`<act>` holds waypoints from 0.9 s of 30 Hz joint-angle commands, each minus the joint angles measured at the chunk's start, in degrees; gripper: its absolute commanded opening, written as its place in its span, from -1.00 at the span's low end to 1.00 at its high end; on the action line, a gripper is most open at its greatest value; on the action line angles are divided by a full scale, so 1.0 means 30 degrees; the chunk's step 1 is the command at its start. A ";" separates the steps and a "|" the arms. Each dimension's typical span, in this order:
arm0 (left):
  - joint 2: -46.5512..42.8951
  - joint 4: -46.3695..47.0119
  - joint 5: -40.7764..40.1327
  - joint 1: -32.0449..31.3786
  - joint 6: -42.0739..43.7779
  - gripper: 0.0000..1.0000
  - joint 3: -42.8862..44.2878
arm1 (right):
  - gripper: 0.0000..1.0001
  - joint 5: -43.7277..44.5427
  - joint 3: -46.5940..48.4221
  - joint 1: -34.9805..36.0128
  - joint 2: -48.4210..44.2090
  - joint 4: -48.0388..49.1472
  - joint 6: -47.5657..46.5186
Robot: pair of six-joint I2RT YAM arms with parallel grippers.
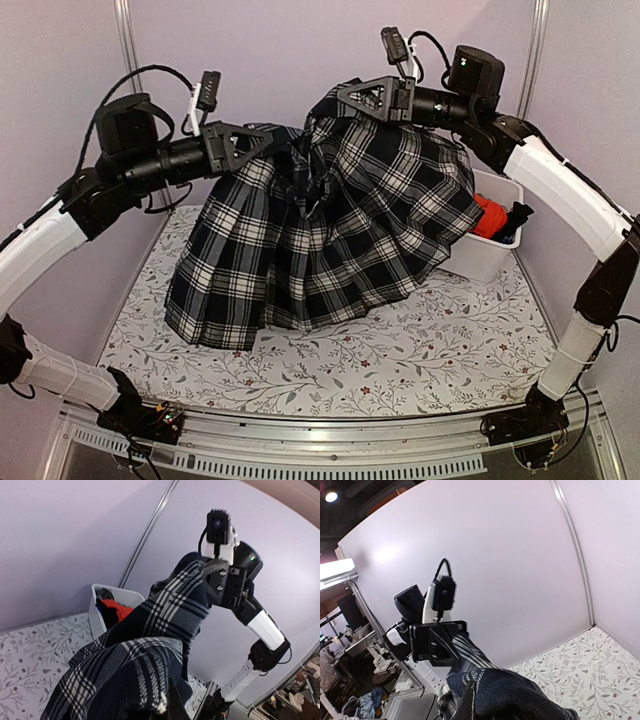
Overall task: Fold and stack the mixed laundry pile
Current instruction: Flatten out the crumpled skirt at the center of the board.
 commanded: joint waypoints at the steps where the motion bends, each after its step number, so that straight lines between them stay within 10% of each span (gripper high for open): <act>1: 0.0856 -0.1915 -0.1947 -0.0097 0.0388 -1.00 -0.0581 | -1.00 -0.0723 0.0233 -0.0480 0.1970 -0.2580 -0.0950; 7: -0.2768 -0.2076 -0.2567 0.5259 -0.1438 -1.00 -0.2126 | -1.00 0.2392 -0.1459 -0.3672 -0.0753 -0.2319 -0.1241; 13: 0.2301 -0.2702 0.0074 0.0029 0.0378 -1.00 0.0631 | -1.00 -0.0123 0.3579 0.1383 0.3684 -0.5947 -0.2197; 19: -0.1962 -0.2899 -0.1316 0.3241 -0.0720 -1.00 -0.1013 | -1.00 0.2967 0.0202 -0.2394 0.0093 -0.4656 -0.1766; 22: 0.0736 -0.3989 0.2049 0.1256 -0.0374 -1.00 -0.1022 | -1.00 0.0746 0.1257 -0.0420 0.0663 -0.6899 -0.2621; 27: 0.0518 -0.4443 -0.1246 0.0434 -0.0146 -1.00 -0.0875 | -1.00 0.1788 0.1147 0.0780 0.1561 -0.8081 -0.4381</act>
